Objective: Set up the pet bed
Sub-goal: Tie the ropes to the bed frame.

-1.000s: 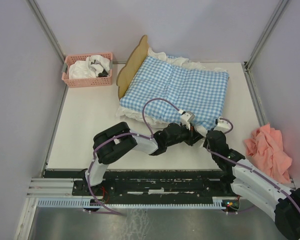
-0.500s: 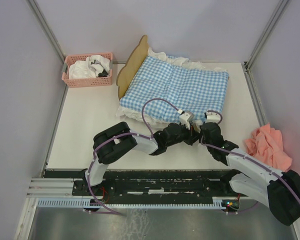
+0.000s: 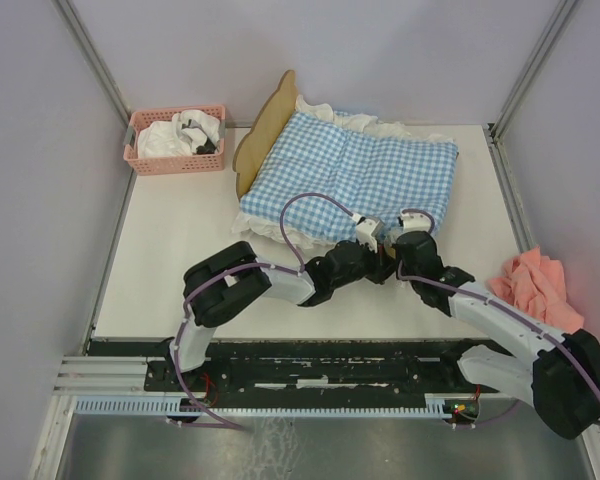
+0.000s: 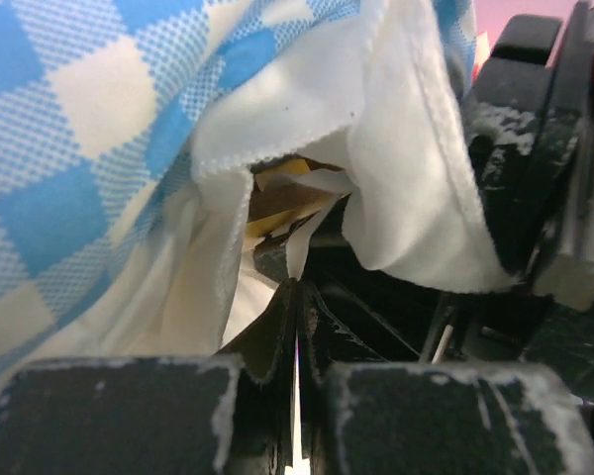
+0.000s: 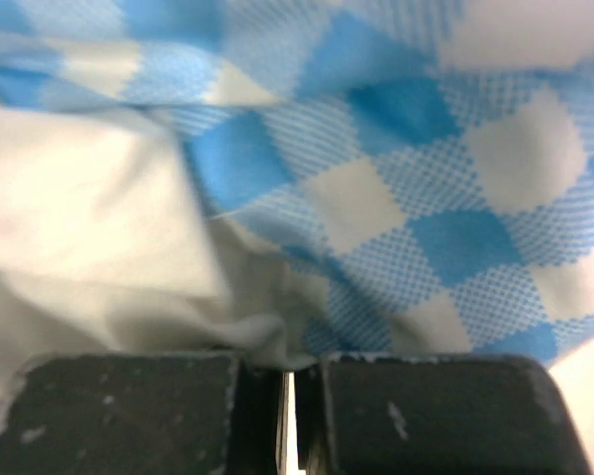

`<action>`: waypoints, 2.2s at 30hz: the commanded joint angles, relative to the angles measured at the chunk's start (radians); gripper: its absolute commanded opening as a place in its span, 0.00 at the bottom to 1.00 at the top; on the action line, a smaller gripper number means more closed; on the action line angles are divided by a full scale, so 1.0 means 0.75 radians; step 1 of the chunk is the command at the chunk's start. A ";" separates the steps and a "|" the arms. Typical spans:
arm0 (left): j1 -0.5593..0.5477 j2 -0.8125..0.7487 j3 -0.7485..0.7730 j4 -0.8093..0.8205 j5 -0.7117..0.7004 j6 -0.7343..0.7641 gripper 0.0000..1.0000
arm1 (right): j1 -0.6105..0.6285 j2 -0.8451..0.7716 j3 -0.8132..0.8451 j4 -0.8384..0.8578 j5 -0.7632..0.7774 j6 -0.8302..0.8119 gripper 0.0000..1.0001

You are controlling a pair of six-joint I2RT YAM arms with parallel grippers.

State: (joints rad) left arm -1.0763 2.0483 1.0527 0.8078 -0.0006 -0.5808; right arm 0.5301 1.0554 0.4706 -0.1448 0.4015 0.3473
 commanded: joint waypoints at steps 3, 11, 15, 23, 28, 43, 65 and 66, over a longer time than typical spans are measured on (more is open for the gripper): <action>0.000 -0.059 0.053 0.074 -0.018 -0.064 0.03 | -0.001 -0.028 0.135 -0.113 0.103 -0.381 0.02; 0.000 -0.023 0.073 0.100 0.008 -0.133 0.03 | -0.001 -0.057 0.005 0.013 0.038 -0.815 0.02; 0.001 -0.002 0.069 0.125 0.028 -0.175 0.03 | -0.006 -0.086 -0.102 0.174 -0.050 -0.861 0.02; 0.002 0.003 0.009 0.213 0.083 -0.233 0.03 | -0.042 -0.168 -0.318 0.495 -0.165 -0.919 0.02; 0.001 -0.009 -0.035 0.261 0.118 -0.246 0.05 | -0.065 -0.145 -0.331 0.551 -0.190 -0.929 0.02; 0.020 -0.250 -0.293 0.121 -0.120 -0.399 0.28 | -0.156 -0.244 -0.361 0.529 -0.310 -0.915 0.02; 0.028 0.087 0.091 -0.069 -0.055 -0.858 0.27 | -0.218 -0.244 -0.315 0.414 -0.402 -0.895 0.02; 0.028 0.095 0.093 -0.067 -0.061 -0.872 0.27 | -0.218 -0.243 -0.315 0.415 -0.395 -0.893 0.02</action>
State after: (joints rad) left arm -1.0565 2.1014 1.0832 0.7788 -0.0212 -1.1629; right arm 0.3706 0.8654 0.1928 0.1497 0.1017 -0.3355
